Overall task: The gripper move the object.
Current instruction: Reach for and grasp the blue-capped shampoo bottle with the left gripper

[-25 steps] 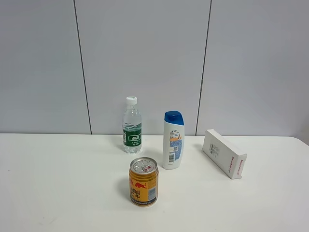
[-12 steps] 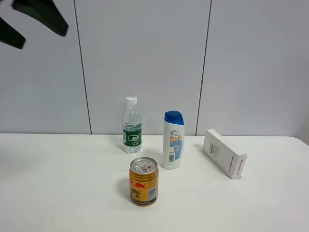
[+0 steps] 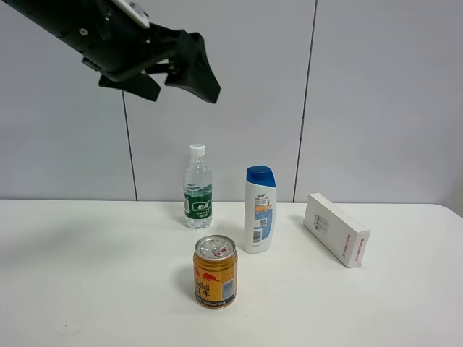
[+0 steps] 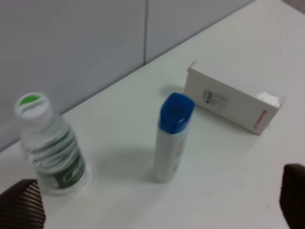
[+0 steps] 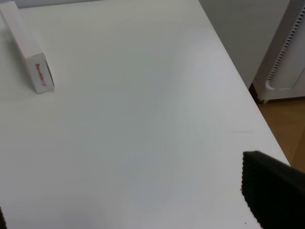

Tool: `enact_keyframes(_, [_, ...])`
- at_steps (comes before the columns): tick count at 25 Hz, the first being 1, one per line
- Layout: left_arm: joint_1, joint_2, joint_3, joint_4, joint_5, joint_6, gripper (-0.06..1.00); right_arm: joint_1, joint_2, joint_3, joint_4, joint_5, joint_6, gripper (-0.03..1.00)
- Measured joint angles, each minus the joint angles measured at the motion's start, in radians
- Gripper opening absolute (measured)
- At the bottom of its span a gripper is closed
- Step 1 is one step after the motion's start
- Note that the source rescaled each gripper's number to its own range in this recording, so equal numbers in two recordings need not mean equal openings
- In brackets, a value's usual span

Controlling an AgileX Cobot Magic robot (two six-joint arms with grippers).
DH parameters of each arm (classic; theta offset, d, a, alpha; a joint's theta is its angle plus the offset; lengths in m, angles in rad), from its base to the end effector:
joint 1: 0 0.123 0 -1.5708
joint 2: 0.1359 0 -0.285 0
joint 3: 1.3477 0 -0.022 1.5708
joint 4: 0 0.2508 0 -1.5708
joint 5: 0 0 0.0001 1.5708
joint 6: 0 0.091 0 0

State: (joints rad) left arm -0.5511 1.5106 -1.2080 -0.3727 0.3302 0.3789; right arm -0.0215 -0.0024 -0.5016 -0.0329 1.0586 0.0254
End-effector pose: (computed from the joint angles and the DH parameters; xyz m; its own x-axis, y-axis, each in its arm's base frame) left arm 0.2921 -0.1922 0.3297 -0.4115 0.2816 -0.8668 0.6174 0.7858 -0.0378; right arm -0.0054 -0.0025 0.2779 -0.4498 0.0189 -0.8929 0.0513 0.9987 -0.0046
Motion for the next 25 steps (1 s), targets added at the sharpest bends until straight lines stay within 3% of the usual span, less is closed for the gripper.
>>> enact_keyframes(8, [-0.107,0.144,0.000,0.100,-0.144,0.035,1.00,0.000,0.000,0.000,0.000,0.000,0.000,1.00])
enact_keyframes(15, [-0.156,0.269,0.000,0.218,-0.358,0.046,1.00,0.000,0.000,0.000,0.000,0.000,0.000,1.00])
enact_keyframes(25, [-0.159,0.414,-0.001,0.229,-0.514,-0.079,1.00,0.000,0.000,0.000,0.000,0.000,0.000,1.00])
